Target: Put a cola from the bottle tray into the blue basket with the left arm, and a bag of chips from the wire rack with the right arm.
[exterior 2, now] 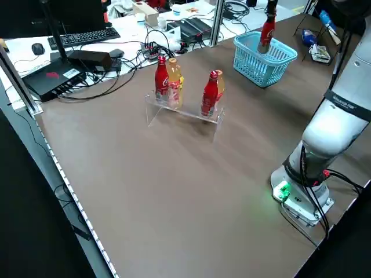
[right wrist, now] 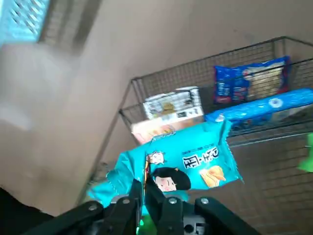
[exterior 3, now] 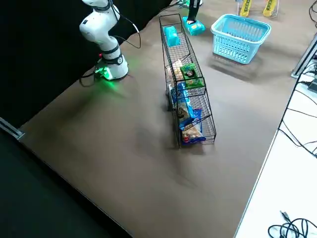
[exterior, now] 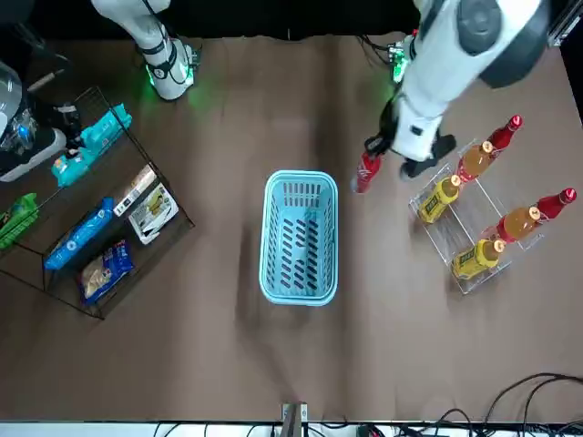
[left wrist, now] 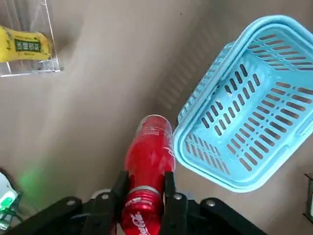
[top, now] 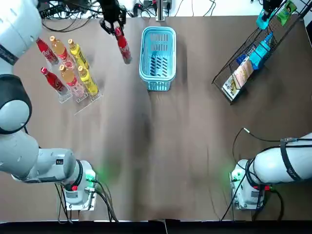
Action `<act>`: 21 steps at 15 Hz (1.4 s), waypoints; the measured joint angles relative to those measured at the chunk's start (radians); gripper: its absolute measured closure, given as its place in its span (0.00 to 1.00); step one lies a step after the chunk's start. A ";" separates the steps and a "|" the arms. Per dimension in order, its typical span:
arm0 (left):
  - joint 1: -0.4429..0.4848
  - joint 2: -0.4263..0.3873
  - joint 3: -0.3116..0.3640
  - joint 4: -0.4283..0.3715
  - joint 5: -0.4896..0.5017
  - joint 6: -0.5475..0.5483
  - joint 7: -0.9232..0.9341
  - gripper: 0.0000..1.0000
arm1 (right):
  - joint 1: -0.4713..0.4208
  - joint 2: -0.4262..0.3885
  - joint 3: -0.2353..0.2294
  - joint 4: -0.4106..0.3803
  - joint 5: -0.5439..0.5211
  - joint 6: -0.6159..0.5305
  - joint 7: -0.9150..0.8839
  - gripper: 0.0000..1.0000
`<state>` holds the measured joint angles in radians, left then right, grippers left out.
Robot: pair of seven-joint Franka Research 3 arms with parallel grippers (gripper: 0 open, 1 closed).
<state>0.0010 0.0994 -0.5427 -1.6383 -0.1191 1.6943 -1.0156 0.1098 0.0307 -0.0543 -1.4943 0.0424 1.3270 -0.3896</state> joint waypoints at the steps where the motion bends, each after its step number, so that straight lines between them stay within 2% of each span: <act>1: -0.029 0.016 0.000 0.000 0.022 0.017 -0.028 0.67 | 0.004 0.000 0.005 0.001 0.023 0.000 0.043 0.94; 5: -0.090 0.077 0.001 0.003 0.050 0.103 -0.116 0.67 | 0.078 0.000 0.032 0.002 0.073 0.002 0.222 0.94; 7: -0.105 0.098 0.002 0.007 0.054 0.142 -0.151 0.67 | 0.117 0.001 0.035 0.002 0.126 0.007 0.306 0.94; 10: -0.124 0.116 0.003 0.016 0.066 0.178 -0.190 0.67 | 0.174 0.007 0.036 0.002 0.150 0.052 0.409 0.94; 15: -0.162 0.138 0.005 0.025 0.106 0.187 -0.237 0.67 | 0.271 0.071 0.037 0.001 0.185 0.155 0.593 0.94; 21: -0.206 0.220 0.006 0.039 0.161 0.187 -0.290 0.67 | 0.371 0.143 0.037 0.001 0.187 0.297 0.786 0.94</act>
<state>-0.2053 0.3192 -0.5366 -1.5995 0.0421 1.8810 -1.3060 0.4808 0.1737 -0.0171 -1.4934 0.2292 1.6243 0.3964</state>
